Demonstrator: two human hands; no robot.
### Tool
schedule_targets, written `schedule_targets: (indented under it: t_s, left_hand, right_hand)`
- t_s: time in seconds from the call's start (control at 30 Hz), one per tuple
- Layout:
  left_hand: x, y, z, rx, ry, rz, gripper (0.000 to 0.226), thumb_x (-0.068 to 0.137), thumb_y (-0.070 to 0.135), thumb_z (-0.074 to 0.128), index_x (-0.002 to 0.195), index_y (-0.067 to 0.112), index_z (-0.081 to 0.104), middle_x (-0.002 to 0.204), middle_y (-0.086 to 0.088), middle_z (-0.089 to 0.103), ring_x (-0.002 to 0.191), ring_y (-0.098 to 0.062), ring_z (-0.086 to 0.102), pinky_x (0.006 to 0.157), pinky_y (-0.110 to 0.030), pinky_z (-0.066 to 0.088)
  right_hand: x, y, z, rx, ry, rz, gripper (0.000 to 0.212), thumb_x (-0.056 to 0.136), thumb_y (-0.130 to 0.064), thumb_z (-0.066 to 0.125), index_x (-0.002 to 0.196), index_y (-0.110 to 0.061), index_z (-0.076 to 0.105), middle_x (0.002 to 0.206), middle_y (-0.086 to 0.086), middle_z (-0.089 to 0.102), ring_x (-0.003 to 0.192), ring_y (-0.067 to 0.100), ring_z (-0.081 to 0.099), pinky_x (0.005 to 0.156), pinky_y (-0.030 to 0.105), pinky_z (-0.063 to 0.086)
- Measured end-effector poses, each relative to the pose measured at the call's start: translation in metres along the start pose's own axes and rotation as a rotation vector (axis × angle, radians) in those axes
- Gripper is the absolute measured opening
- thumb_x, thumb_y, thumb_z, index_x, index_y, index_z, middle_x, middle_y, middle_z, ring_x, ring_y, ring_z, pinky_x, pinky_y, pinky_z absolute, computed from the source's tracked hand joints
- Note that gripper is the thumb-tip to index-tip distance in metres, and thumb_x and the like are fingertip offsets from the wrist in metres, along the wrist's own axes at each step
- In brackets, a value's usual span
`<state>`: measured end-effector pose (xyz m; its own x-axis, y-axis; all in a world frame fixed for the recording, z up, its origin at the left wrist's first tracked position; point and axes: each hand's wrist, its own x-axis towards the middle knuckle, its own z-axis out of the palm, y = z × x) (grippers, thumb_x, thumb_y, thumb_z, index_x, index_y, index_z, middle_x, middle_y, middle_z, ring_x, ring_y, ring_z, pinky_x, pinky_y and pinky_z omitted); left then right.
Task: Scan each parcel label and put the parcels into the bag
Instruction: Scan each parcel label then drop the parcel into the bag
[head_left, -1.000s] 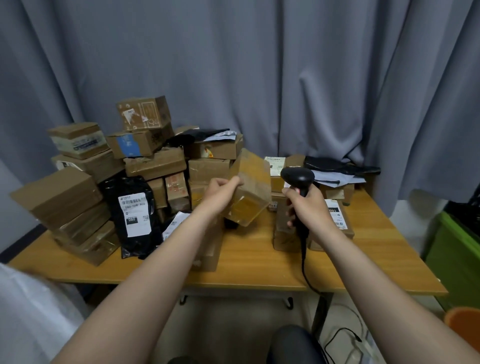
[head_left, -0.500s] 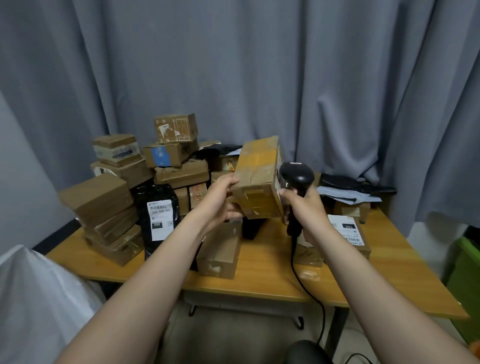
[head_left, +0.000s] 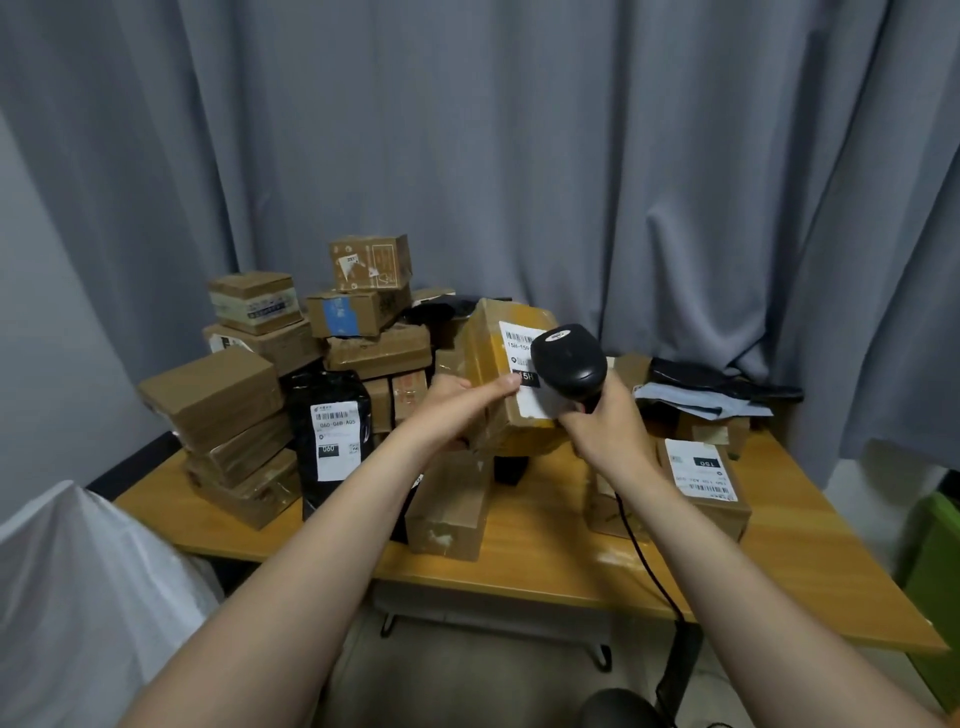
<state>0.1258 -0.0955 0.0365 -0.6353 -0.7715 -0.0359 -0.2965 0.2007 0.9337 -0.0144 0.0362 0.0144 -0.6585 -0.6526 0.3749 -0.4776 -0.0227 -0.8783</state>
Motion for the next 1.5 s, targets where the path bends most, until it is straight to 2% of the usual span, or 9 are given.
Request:
schedule_targets:
  t_s: [0.07,0.13,0.27,0.37,0.5,0.6,0.73,0.97,1.5]
  left_hand:
    - [0.003,-0.005,0.0,-0.061,0.031,-0.019,0.051,0.075,0.057,0.085,0.099,0.018,0.063,0.084,0.007,0.072,0.088,-0.018,0.069,0.08,-0.038,0.062]
    - [0.006,-0.011,0.0,-0.131,0.092,-0.05,0.081,0.067,0.048,0.092,0.128,0.021,0.046,0.113,0.001,0.065,0.104,-0.022,0.068,0.088,-0.045,0.062]
    - [0.007,-0.02,-0.005,-0.219,0.183,0.016,0.101,0.069,0.025,0.093,0.145,0.029,0.027,0.119,0.003,0.069,0.108,-0.018,0.067,0.097,-0.045,0.058]
    - [0.012,-0.026,-0.01,-0.175,0.292,0.063,0.108,0.067,0.02,0.095,0.15,0.029,0.025,0.13,0.0,0.06,0.113,-0.018,0.063,0.101,-0.047,0.055]
    - [0.018,-0.033,-0.015,-0.169,0.34,0.046,0.112,0.067,0.017,0.095,0.151,0.031,0.022,0.144,-0.006,0.053,0.119,-0.025,0.061,0.096,-0.048,0.057]
    - [0.021,-0.039,-0.016,-0.172,0.355,0.027,0.112,0.067,0.015,0.095,0.15,0.03,0.021,0.148,-0.007,0.051,0.119,-0.025,0.059,0.097,-0.049,0.057]
    - [0.023,-0.047,-0.016,-0.173,0.364,0.043,0.11,0.072,0.008,0.092,0.154,0.022,0.02,0.154,-0.006,0.042,0.116,-0.018,0.05,0.103,-0.044,0.053]
    - [0.028,-0.056,-0.018,-0.165,0.38,0.039,0.113,0.068,0.013,0.094,0.153,0.024,0.019,0.159,-0.007,0.037,0.135,-0.028,0.049,0.108,-0.05,0.05]
    - [0.03,-0.06,-0.016,-0.188,0.366,0.028,0.111,0.071,0.012,0.092,0.154,0.025,0.018,0.16,-0.007,0.036,0.135,-0.028,0.049,0.108,-0.049,0.05]
  right_hand:
    - [0.0,-0.001,0.0,0.003,-0.001,0.002,0.042,0.088,0.0,0.076,0.117,-0.026,0.059,0.123,0.006,0.067,0.116,0.026,0.061,0.094,0.038,0.053]
    - [0.0,-0.001,-0.003,0.037,-0.004,0.026,0.035,0.089,-0.006,0.077,0.115,-0.024,0.061,0.113,0.001,0.069,0.107,0.026,0.065,0.081,0.032,0.052]
    - [-0.003,-0.015,-0.012,0.089,0.063,0.038,0.024,0.094,-0.018,0.077,0.113,-0.023,0.064,0.096,-0.013,0.066,0.087,0.002,0.061,0.068,0.019,0.045]
    - [-0.005,-0.026,-0.018,0.134,0.041,0.058,0.012,0.096,-0.028,0.075,0.101,-0.021,0.066,0.077,-0.002,0.07,0.064,0.011,0.065,0.057,0.024,0.052]
    - [-0.012,-0.039,-0.018,0.029,-0.092,0.069,0.026,0.099,-0.036,0.071,0.082,-0.017,0.064,0.049,-0.003,0.058,0.042,0.016,0.059,0.048,0.026,0.051]
    - [-0.015,-0.045,-0.016,0.075,-0.196,0.132,0.034,0.1,-0.031,0.07,0.074,-0.01,0.061,0.051,0.002,0.056,0.039,0.02,0.054,0.049,0.033,0.052]
    - [-0.017,-0.049,-0.016,0.118,-0.259,0.176,0.03,0.099,-0.029,0.07,0.081,-0.007,0.063,0.057,0.006,0.057,0.042,0.021,0.051,0.045,0.03,0.048]
    - [-0.017,-0.048,-0.017,0.124,-0.291,0.196,0.025,0.099,-0.027,0.07,0.085,-0.007,0.062,0.059,0.007,0.055,0.043,0.021,0.049,0.045,0.03,0.045]
    - [-0.016,-0.049,-0.018,0.148,-0.297,0.206,0.023,0.099,-0.025,0.07,0.099,-0.001,0.066,0.061,0.007,0.054,0.044,0.02,0.048,0.043,0.028,0.044]
